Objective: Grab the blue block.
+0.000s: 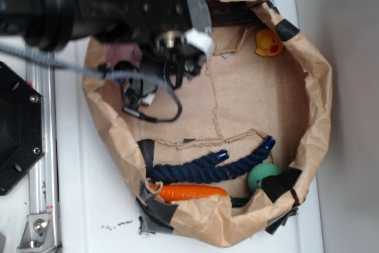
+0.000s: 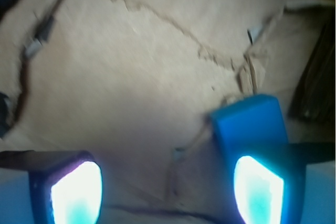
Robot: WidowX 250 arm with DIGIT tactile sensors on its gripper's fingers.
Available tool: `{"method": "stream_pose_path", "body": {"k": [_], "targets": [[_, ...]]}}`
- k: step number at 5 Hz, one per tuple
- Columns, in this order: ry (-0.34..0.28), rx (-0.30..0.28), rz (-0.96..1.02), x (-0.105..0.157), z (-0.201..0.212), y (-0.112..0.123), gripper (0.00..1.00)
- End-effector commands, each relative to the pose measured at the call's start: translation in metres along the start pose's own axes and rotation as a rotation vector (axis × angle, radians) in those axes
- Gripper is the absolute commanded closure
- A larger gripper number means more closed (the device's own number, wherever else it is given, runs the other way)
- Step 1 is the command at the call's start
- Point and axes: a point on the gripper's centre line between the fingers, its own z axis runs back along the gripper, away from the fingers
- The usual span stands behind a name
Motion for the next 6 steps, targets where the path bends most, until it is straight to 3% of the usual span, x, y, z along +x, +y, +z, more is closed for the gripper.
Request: {"method": "stream_pose_path", "body": {"k": [1,2,3,5,6], "targets": [[-0.035,0.022,0.0,-0.016,0.008,0.023,0.0],[-0.065,-0.008,0.018,-0.01,0.012,0.037,0.0],[-0.052,-0.013,0.004,-0.007,0.002,0.037,0.0],[0.017,-0.002,-0.048,-0.003,-0.03,0.023,0.0],[0.02,0.015,-0.064,0.002,-0.04,0.016,0.0]]}}
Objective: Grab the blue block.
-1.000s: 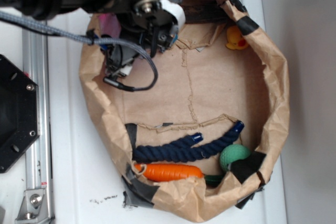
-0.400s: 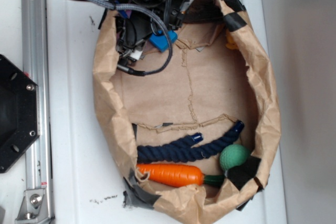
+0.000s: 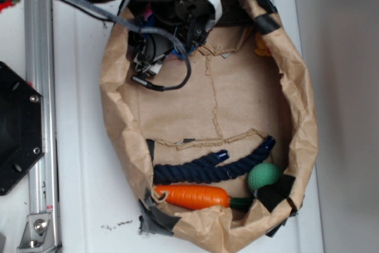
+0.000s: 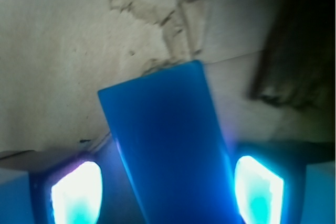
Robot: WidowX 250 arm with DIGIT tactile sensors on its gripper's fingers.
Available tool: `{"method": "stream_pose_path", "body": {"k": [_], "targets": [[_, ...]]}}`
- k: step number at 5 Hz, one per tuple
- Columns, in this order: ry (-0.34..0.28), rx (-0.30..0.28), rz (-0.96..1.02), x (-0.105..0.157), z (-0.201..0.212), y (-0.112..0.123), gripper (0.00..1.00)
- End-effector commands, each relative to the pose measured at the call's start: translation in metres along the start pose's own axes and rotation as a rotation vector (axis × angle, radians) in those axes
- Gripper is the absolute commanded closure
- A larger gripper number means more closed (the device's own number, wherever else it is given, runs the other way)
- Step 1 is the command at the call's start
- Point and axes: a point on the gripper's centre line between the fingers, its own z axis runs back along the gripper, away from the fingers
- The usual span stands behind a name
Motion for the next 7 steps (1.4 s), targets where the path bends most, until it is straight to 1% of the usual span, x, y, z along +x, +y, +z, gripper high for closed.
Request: {"method": "stream_pose_path", "body": {"k": [1,2,3,4,5,6,7], "targets": [[-0.008,0.019,-0.052,0.015,-0.014,-0.011,0.0],[-0.024,0.024,-0.042,0.014,-0.015,-0.011,1.0],[-0.037,0.055,-0.032,0.012,-0.011,-0.013,1.0],[-0.111,0.085,0.009,0.02,0.023,-0.029,1.0],[-0.234,-0.021,0.167,0.058,0.081,-0.054,1.0],[-0.234,-0.025,0.342,0.082,0.134,-0.058,1.0],[-0.183,-0.052,0.524,0.073,0.15,-0.05,1.0]]}}
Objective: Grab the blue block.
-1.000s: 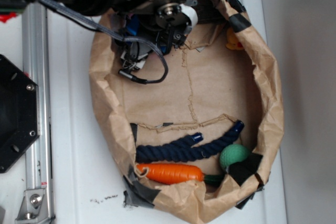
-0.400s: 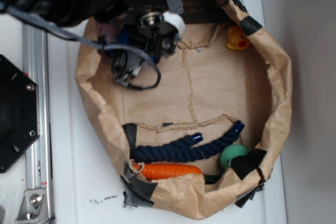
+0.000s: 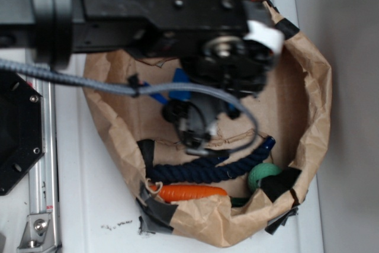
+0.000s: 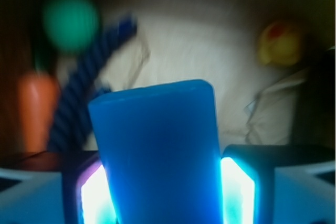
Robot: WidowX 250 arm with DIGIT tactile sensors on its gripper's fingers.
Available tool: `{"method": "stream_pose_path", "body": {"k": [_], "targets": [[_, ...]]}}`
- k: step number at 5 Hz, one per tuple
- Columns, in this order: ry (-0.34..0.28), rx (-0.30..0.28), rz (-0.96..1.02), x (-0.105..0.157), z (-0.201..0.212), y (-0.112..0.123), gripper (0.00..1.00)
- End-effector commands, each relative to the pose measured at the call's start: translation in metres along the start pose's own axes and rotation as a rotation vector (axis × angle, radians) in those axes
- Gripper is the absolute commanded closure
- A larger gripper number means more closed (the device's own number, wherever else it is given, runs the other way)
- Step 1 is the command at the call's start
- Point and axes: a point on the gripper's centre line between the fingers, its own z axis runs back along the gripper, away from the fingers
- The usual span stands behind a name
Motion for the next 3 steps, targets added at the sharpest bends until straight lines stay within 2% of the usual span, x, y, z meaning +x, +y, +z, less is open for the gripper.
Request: {"method": "stream_pose_path", "body": {"k": [1,3], "targets": [[-0.014,0.054,0.196,-0.0046,0.0418,0.0086,1.0],[-0.05,0.059,0.219,-0.0135,0.0455,0.0142,1.0]]}}
